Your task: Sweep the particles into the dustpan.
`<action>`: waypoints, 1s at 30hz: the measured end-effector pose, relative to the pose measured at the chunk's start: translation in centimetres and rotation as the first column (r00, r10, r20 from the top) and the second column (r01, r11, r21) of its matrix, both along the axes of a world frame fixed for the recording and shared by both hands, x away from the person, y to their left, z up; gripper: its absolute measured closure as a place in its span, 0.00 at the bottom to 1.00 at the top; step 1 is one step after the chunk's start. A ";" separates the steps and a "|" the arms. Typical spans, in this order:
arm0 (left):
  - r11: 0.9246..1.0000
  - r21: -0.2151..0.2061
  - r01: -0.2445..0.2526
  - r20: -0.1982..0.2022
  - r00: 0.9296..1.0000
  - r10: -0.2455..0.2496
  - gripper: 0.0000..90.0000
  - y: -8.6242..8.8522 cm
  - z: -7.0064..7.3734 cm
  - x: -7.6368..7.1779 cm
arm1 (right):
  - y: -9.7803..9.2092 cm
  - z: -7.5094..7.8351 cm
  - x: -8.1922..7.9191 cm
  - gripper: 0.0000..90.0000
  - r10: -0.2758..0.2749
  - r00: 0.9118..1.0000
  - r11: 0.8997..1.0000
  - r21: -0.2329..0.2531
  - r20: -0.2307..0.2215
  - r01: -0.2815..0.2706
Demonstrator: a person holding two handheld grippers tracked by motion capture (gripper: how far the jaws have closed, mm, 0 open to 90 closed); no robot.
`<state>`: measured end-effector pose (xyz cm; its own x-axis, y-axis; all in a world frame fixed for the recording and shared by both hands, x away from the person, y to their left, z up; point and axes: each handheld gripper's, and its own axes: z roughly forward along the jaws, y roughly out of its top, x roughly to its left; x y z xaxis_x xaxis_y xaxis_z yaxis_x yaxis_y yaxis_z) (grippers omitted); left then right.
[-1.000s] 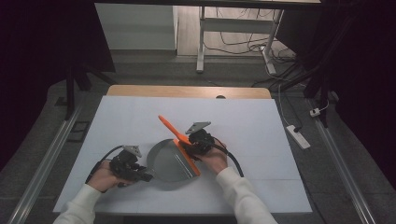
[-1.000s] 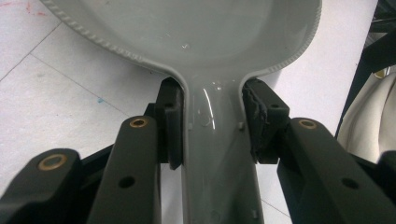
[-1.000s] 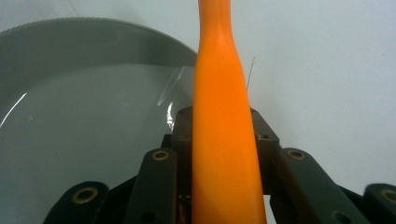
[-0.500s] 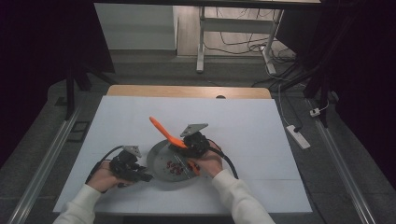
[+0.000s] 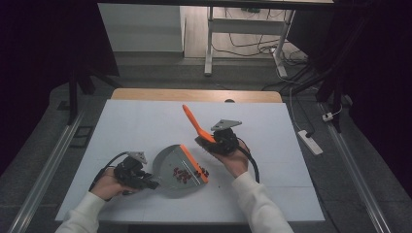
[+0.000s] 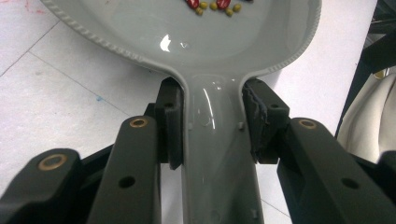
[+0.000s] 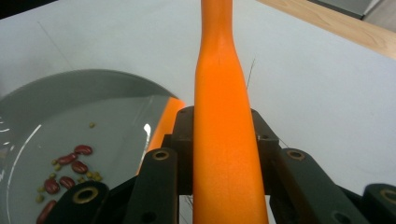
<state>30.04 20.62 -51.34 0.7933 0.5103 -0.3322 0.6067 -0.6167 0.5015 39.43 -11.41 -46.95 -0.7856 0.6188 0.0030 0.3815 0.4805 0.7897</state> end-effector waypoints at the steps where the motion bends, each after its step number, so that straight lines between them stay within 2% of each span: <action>1: 1.000 -0.001 0.001 -0.001 1.000 -0.001 0.69 0.0 0.0 0.0 | -0.3 -0.1 0.0 0.78 -0.008 1.000 1.000 -0.005 -0.002 0.008; 11: 1.000 0.000 0.011 -0.002 1.000 -0.011 0.69 0.2 0.1 -0.3 | -2.6 -1.4 -1.2 0.78 -0.083 0.996 0.996 -0.047 -0.030 0.082; 17: 1.000 0.004 0.014 -0.001 1.000 -0.014 0.69 0.2 0.1 -0.5 | -3.2 -2.1 -1.6 0.78 -0.117 0.992 0.992 -0.058 -0.053 0.114; 19: 1.000 0.002 0.012 -0.002 1.000 -0.012 0.69 0.2 0.0 -0.5 | -3.1 -2.2 -1.6 0.78 -0.119 0.990 0.992 -0.053 -0.070 0.115; 24: 1.000 0.004 0.007 -0.005 1.000 -0.007 0.69 0.1 0.1 -0.6 | -2.4 -2.7 -1.9 0.78 -0.102 0.992 0.992 -0.078 -0.079 0.096; 30: 1.000 0.001 0.015 -0.007 1.000 -0.015 0.69 0.2 0.1 -0.7 | -1.4 -3.0 -2.6 0.78 -0.083 0.992 0.995 -0.059 -0.094 0.078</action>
<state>29.37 20.78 -51.23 0.7984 0.4989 -0.3372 0.6010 -0.6262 0.4966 36.88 -12.86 -49.92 -0.7307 0.6815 0.0404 0.4939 0.4869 0.7204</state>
